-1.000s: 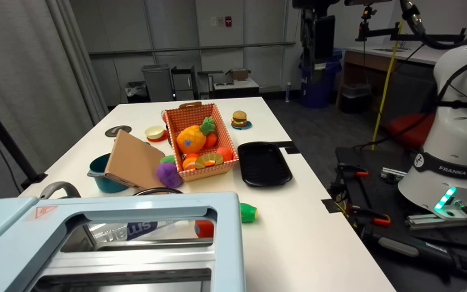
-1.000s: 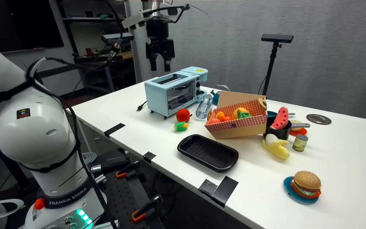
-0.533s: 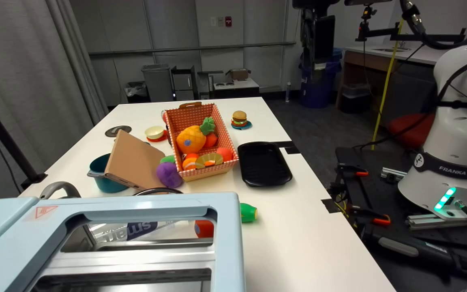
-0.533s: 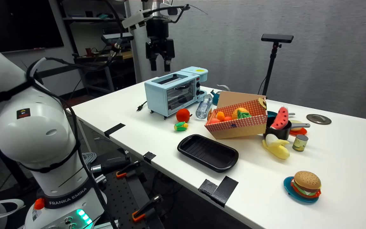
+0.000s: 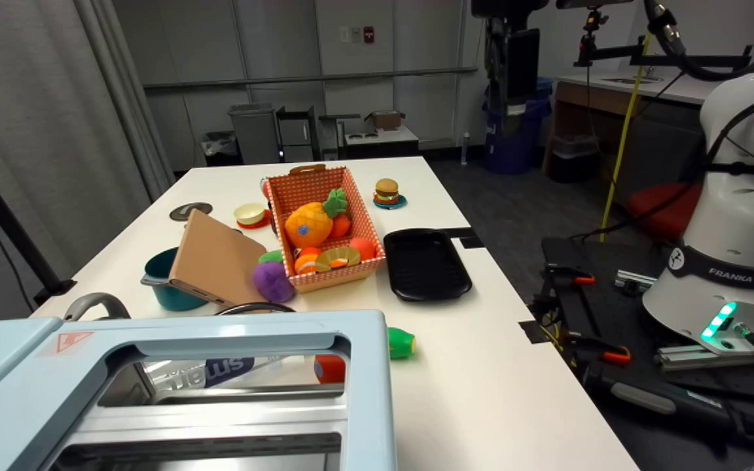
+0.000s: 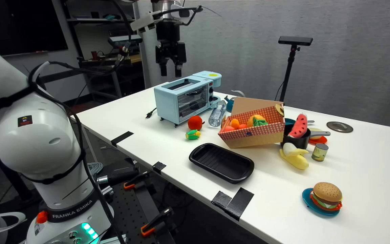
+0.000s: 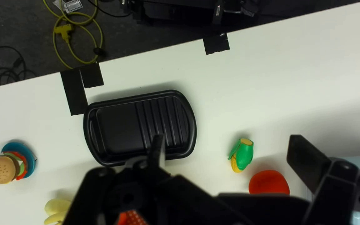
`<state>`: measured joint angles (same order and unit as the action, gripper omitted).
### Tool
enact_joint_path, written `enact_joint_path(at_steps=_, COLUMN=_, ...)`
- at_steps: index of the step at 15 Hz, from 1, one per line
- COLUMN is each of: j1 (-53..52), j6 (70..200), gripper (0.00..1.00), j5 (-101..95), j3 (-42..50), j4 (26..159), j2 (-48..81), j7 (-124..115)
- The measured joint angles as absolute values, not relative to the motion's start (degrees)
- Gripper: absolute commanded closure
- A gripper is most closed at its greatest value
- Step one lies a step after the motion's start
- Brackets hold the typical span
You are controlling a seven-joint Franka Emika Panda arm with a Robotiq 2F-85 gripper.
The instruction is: Remove the pineapple plush from the box and put it on the toaster oven
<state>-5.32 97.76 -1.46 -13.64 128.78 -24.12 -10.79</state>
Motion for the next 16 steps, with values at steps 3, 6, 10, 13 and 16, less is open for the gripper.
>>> enact_joint_path(at_steps=3, j1=-5.3, j6=97.8, gripper=0.0, j5=-1.5, j3=-13.6, j4=128.8, j2=-24.0, j7=-11.4)
enact_joint_path(at_steps=6, j1=-5.3, j6=97.8, gripper=0.0, j5=-1.5, j3=-13.6, j4=128.8, j2=-24.0, j7=-12.0)
enact_joint_path(at_steps=10, j1=-5.3, j6=97.9, gripper=0.0, j5=-1.5, j3=-13.6, j4=128.8, j2=-24.0, j7=-12.8)
enact_joint_path(at_steps=13, j1=-5.3, j6=99.1, gripper=0.0, j5=-1.6, j3=-13.6, j4=128.8, j2=-24.0, j7=-13.2)
enact_joint_path(at_steps=16, j1=-5.3, j6=101.5, gripper=0.0, j5=-1.8, j3=-13.6, j4=129.2, j2=-24.0, j7=-13.7)
